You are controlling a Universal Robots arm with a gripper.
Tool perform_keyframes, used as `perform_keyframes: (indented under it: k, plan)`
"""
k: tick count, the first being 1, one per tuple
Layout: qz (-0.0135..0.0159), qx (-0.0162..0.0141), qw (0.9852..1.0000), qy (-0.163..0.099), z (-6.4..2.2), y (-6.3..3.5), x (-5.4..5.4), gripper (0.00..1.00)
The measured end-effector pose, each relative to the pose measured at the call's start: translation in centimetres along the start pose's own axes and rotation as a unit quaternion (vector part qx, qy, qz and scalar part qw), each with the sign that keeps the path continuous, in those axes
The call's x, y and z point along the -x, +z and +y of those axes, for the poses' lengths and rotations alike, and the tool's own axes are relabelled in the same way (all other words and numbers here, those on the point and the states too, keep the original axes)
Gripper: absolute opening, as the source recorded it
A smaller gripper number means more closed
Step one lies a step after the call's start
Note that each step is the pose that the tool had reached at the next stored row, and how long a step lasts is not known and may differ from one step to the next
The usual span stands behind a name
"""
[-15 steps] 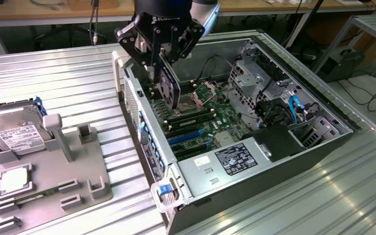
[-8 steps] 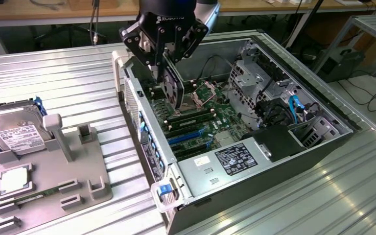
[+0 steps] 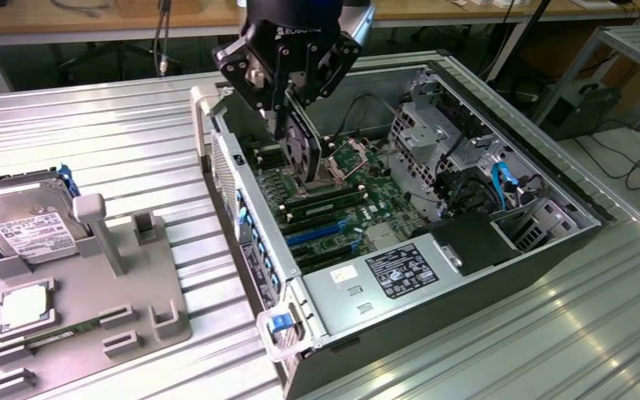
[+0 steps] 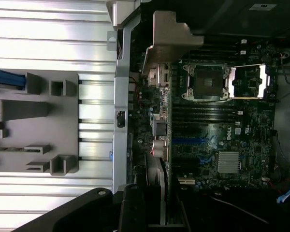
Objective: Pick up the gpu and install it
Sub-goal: 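Pick up the gpu and move the gpu toward the slot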
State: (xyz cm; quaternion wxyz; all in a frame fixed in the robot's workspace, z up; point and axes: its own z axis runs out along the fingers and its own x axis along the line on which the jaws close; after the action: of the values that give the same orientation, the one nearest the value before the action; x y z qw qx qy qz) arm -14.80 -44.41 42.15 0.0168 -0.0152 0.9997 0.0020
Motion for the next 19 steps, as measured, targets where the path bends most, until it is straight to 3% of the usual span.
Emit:
perform_keyframes:
  k: [19]
  plan:
    - [0.0,0.0,1.0,0.0,-0.09,0.14,3.6,0.28]
